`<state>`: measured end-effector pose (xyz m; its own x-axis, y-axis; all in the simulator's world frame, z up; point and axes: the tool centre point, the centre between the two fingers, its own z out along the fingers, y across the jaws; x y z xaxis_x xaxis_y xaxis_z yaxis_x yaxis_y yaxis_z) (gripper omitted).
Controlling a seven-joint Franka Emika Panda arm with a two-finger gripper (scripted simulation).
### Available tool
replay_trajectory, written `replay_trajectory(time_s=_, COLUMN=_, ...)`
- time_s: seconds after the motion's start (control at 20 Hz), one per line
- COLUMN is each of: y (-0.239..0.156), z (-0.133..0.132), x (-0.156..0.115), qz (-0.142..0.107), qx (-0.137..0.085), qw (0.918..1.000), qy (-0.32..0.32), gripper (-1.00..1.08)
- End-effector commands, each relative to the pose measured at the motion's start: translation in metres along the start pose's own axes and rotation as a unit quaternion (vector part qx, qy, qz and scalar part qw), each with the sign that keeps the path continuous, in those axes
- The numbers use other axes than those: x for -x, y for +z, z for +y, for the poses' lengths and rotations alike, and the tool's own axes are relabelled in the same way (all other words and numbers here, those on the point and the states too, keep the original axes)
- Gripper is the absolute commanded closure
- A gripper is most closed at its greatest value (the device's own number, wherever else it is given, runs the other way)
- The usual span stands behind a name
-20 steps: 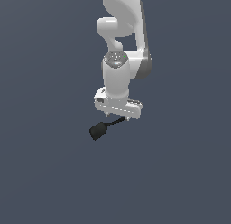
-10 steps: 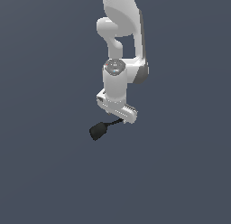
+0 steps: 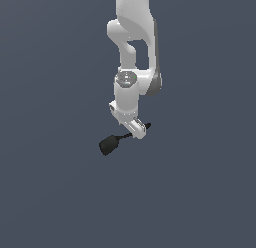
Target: Pick up the object and move it to a goal position.
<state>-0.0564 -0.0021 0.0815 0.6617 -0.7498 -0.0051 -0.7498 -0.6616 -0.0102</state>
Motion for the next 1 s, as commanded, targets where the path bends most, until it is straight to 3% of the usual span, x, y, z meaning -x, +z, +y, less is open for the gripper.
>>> replay_trajectory(time_s=0.0, y=0.005, z=0.004, x=0.002, qz=0.001, qx=0.002, qw=0.9997, qy=0.025, gripper=-0.92)
replay_trajectory(time_s=0.4, y=0.014, z=0.012, x=0.004, qz=0.003, qx=0.005, qw=0.9978, qy=0.066, gripper=-0.92)
replay_trajectory(time_s=0.95, y=0.028, z=0.013, x=0.005, qz=0.003, qx=0.005, qw=0.9977, qy=0.068, gripper=-0.92)
